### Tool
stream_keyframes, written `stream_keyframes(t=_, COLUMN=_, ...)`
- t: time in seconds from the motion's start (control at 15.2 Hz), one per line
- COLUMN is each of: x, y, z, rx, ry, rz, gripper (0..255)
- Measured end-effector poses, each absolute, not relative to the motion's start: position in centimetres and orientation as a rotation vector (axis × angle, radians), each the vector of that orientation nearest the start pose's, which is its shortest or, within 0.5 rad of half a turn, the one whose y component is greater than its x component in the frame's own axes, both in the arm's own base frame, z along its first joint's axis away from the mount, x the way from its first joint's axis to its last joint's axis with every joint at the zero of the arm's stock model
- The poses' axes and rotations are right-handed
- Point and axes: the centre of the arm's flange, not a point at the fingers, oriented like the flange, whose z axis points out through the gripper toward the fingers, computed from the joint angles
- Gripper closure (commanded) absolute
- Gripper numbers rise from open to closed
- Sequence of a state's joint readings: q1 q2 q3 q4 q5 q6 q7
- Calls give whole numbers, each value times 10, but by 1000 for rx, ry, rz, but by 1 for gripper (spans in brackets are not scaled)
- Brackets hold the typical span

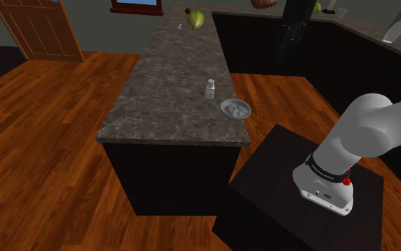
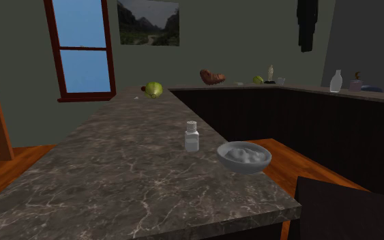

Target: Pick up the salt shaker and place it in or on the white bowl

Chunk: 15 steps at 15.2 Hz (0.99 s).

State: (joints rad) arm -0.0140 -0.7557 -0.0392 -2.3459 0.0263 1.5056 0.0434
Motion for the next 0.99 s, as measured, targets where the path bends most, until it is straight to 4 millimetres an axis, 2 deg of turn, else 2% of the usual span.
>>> stream_keyframes(t=0.2, x=318, y=-17, z=572, rx=-3085, ry=128, rz=126, gripper=0)
stream_keyframes(t=0.79, x=410, y=-22, z=506, rx=-3097, ry=114, rz=78, gripper=0)
stream_keyframes(t=0.99, x=441, y=-26, z=489, rx=-3102, ry=110, rz=60, gripper=0)
